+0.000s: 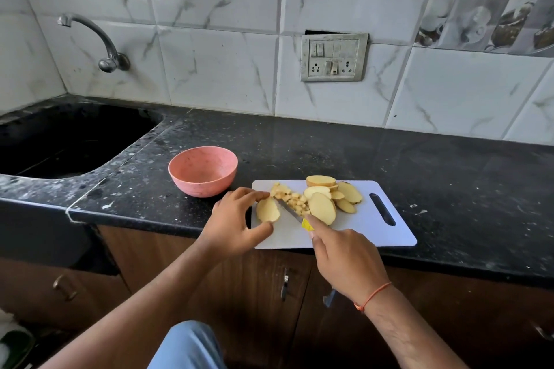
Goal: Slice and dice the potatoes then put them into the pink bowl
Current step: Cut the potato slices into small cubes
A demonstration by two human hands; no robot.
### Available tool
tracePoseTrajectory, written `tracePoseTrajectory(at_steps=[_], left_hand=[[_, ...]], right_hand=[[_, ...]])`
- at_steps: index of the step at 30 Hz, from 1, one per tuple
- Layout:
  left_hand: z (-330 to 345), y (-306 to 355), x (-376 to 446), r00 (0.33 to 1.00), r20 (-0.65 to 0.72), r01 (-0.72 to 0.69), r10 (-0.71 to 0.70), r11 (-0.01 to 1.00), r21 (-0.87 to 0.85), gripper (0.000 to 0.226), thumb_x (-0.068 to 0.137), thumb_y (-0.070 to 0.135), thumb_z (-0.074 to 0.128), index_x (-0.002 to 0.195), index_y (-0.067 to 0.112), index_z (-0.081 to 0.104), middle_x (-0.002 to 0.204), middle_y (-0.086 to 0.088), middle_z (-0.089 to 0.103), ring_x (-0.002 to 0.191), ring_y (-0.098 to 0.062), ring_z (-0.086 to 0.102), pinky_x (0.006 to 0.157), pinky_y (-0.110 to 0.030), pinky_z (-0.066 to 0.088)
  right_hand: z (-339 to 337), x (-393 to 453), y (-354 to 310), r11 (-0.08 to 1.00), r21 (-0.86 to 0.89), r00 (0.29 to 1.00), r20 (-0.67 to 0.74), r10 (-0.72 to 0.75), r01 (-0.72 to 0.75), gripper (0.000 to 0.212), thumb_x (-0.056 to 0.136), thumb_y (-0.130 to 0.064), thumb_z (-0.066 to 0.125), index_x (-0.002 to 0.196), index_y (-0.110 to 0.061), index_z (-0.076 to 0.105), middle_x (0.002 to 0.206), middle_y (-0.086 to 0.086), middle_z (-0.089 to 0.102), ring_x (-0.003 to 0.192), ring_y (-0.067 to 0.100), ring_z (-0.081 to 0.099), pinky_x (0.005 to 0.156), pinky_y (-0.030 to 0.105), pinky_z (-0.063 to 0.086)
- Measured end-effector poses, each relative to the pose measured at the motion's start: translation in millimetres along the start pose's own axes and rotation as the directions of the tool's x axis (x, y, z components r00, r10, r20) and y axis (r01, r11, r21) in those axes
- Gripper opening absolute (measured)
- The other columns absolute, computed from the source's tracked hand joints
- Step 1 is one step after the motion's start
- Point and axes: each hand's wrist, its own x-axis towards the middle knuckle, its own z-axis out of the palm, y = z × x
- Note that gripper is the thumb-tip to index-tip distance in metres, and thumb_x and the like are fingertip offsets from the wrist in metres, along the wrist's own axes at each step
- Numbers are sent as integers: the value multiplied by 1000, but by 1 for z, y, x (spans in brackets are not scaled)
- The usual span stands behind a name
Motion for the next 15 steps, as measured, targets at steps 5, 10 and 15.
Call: tracePoseTrajectory(at_steps=[5,10,15], left_hand=[[3,1,3,999,42,-30,26,995,95,91,73,76,68,152,34,52,146,14,51,137,-10,42,116,-41,41],[-9,-11,6,994,101,40,-46,997,60,88,67,74,76,143,33,58,142,13,46,135,-8,42,115,-34,43],[-9,-12,5,996,92,13,-18,998,53,78,69,72,79,137,36,64,138,15,47,132,-8,42,113,-32,42]], right_hand=[[1,-3,-3,985,170,999,1,44,-43,47,110,-42,38,157,-38,39,68,-14,51,65,10,54,51,18,28],[0,-5,-14,976,213,999,30,44,-49,49,111,-39,38,160,-36,35,75,-13,58,70,9,58,52,17,31],[0,0,-24,986,161,999,25,43,-47,48,111,-38,37,158,-35,38,81,-11,60,77,11,59,58,26,40]])
